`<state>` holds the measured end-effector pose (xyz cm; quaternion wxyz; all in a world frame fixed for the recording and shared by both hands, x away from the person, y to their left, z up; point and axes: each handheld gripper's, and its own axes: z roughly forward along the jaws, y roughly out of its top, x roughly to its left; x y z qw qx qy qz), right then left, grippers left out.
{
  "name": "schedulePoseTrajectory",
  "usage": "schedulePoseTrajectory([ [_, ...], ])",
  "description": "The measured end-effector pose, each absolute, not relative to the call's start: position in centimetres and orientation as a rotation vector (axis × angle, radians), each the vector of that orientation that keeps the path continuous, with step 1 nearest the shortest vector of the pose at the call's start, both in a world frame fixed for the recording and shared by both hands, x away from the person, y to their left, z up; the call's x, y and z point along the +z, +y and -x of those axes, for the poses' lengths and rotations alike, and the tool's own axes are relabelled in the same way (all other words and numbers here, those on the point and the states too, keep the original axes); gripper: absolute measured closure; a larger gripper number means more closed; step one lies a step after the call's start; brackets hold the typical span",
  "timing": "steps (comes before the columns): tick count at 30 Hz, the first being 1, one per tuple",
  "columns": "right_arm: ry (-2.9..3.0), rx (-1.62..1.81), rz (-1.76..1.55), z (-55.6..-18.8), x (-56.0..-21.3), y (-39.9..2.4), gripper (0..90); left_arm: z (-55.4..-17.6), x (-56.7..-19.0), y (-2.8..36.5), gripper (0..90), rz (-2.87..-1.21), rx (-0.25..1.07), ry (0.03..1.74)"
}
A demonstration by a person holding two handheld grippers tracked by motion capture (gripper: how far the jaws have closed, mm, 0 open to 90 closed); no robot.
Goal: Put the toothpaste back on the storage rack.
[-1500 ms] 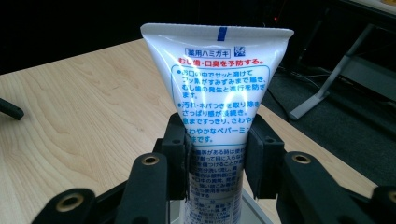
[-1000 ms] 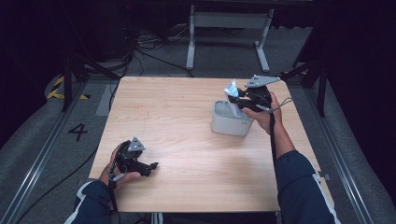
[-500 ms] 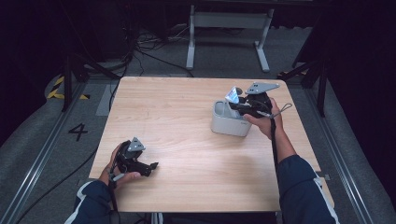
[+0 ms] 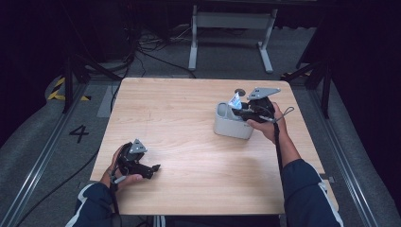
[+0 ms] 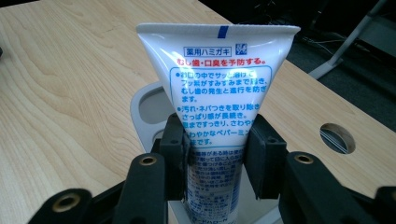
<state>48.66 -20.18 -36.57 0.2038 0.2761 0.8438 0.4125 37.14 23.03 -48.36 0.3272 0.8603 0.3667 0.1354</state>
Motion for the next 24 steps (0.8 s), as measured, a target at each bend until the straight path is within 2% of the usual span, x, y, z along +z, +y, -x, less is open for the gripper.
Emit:
schedulePoseTrajectory([
  [24,2.396,1.141,-0.782,-48.43,-37.02,-20.85,62.0,-37.26,-48.33,23.01,0.3,-2.257,0.36,0.953],
])
